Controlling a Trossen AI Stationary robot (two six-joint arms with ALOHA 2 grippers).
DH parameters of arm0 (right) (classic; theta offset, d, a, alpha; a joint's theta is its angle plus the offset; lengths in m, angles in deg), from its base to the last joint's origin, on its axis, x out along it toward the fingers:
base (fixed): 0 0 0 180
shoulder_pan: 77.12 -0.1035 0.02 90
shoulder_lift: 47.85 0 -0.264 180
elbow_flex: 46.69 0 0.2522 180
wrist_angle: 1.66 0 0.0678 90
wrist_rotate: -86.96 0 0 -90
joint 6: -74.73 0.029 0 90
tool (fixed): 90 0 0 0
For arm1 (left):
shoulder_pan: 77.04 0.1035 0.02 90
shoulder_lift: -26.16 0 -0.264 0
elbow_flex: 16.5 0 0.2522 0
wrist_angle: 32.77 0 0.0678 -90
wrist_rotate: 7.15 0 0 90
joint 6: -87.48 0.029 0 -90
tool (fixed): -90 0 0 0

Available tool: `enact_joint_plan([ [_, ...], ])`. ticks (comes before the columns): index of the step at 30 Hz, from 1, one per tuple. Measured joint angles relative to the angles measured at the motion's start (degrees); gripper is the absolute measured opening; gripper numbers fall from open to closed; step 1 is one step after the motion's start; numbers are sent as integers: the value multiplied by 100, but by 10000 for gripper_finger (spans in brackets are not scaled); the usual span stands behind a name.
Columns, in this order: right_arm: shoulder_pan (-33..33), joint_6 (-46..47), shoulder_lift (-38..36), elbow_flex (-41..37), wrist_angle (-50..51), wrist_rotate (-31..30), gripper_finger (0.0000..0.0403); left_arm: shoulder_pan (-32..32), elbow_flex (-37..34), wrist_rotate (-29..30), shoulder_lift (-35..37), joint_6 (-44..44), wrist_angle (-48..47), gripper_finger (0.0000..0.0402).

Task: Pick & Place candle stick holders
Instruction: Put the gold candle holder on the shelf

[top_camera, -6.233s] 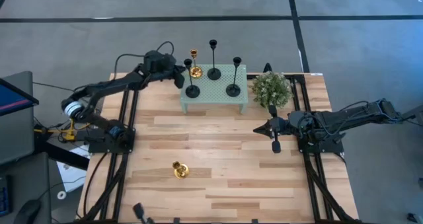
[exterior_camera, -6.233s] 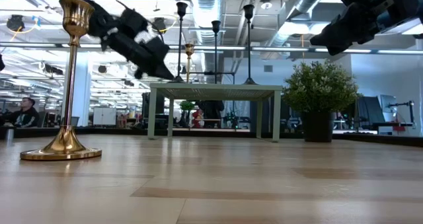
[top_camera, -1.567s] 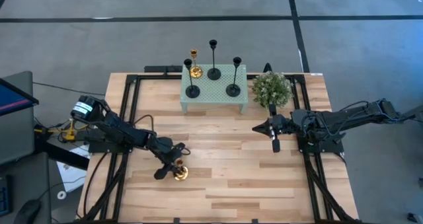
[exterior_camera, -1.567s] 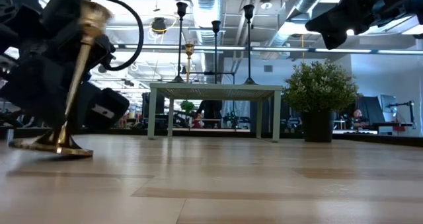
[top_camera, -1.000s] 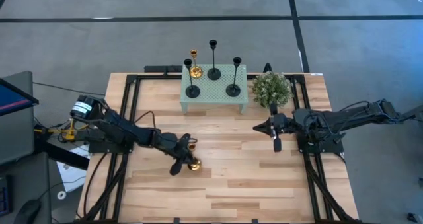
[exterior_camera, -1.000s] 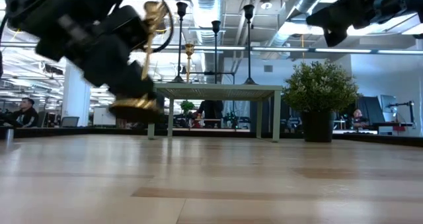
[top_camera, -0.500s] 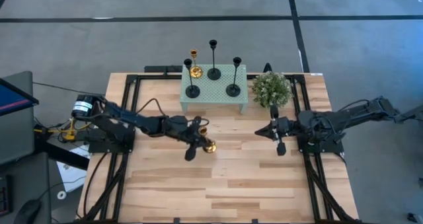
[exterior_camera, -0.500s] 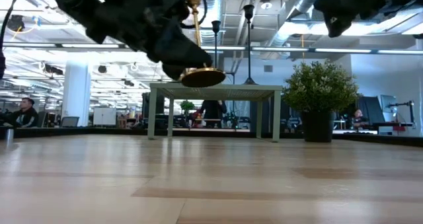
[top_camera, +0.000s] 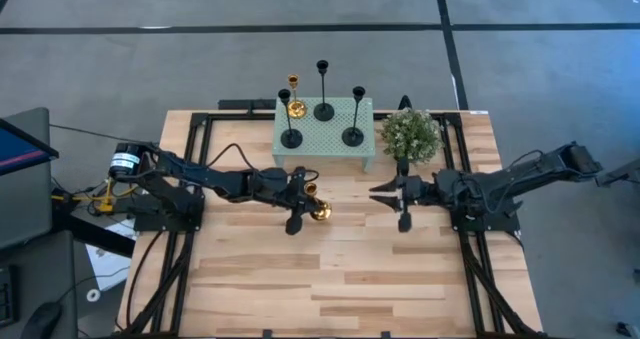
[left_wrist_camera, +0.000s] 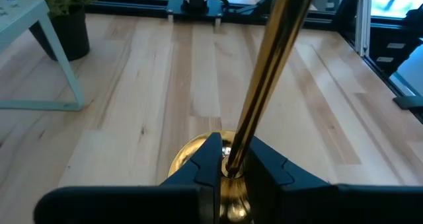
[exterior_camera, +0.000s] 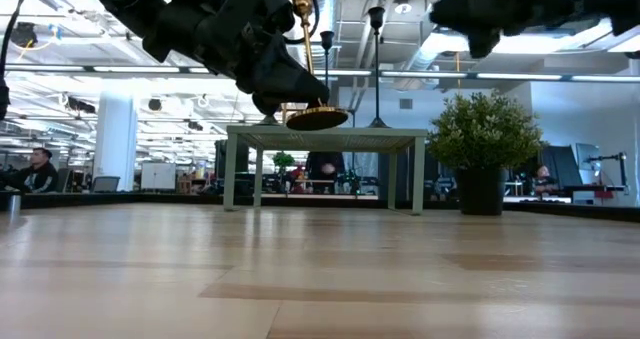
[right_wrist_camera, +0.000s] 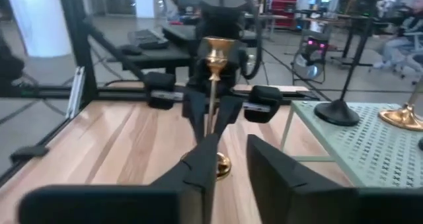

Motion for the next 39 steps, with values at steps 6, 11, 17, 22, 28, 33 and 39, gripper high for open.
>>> enact_joint_plan([
  [6, 200, 623, 682, 0, -929, 8, 140, 0, 2, 13, 0, -11, 4, 40],
  [11, 219, 681, 1333, 7, -1905, 159, 163, 0, 0, 61, 0, -11, 6, 39],
  [17, 210, 680, 2060, 444, -2065, 195, 157, 0, 1, 83, 0, -13, 13, 39],
  [22, 223, 653, 2684, 870, -2049, 462, 151, 0, 0, 83, 0, -13, 19, 38],
  [28, 314, 635, 3273, 1249, -2028, 467, 151, 0, 0, 83, 0, -13, 21, 34],
  [33, 348, 633, 3725, 1607, -2011, 595, 152, -11, 1, 81, 0, -24, 21, 14],
  [39, 385, 634, 4127, 1945, -2020, 644, 153, -11, 0, 83, 0, -17, 18, 14],
])
